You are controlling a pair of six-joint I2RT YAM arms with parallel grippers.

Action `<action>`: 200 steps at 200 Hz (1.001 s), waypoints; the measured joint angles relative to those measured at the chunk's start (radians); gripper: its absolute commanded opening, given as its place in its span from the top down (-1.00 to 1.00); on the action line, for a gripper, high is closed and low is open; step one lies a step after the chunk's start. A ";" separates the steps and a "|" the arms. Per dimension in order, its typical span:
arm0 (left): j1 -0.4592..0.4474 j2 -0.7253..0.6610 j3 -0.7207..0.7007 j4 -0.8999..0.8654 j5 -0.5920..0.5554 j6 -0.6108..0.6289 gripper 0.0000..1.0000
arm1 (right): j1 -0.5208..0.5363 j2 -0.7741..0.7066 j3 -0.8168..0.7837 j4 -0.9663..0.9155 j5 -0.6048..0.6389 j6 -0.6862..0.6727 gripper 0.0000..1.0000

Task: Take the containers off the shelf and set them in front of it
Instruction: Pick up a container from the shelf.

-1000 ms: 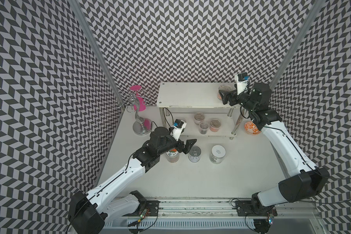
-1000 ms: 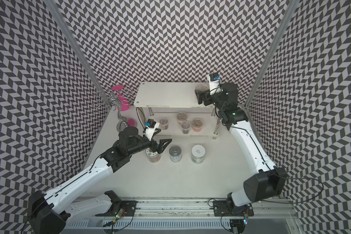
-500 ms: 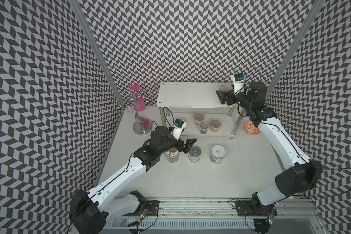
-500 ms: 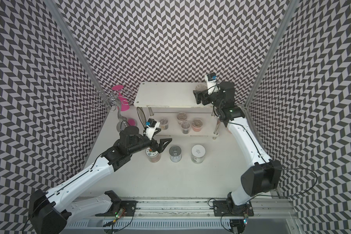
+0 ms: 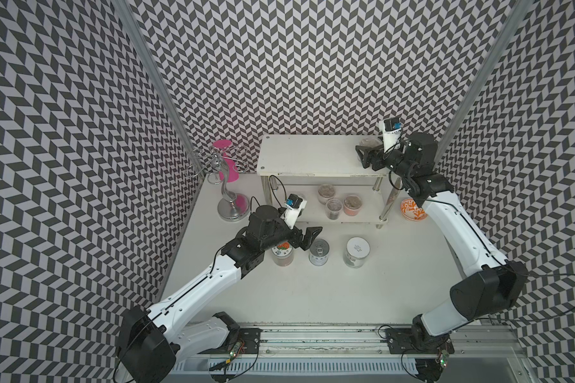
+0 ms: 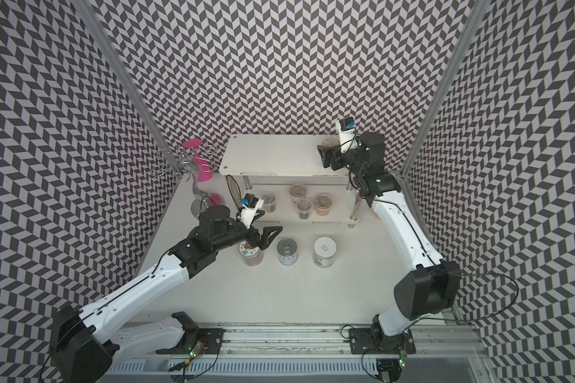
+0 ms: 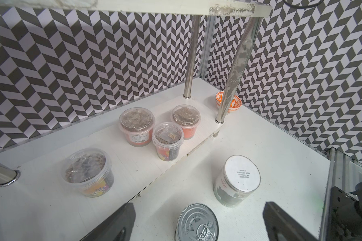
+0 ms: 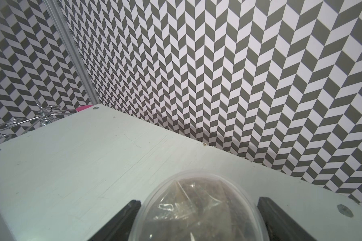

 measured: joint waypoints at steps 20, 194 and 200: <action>0.000 0.006 0.000 0.000 0.008 0.000 -1.00 | 0.000 0.000 0.000 0.000 0.000 0.000 -0.63; 0.011 0.023 0.015 0.000 0.047 0.004 -1.00 | 0.016 -0.460 -0.340 -0.063 -0.087 -0.053 -0.54; 0.011 0.023 0.015 0.000 0.052 0.003 -1.00 | 0.019 -0.498 -0.364 -0.074 -0.089 -0.051 -0.53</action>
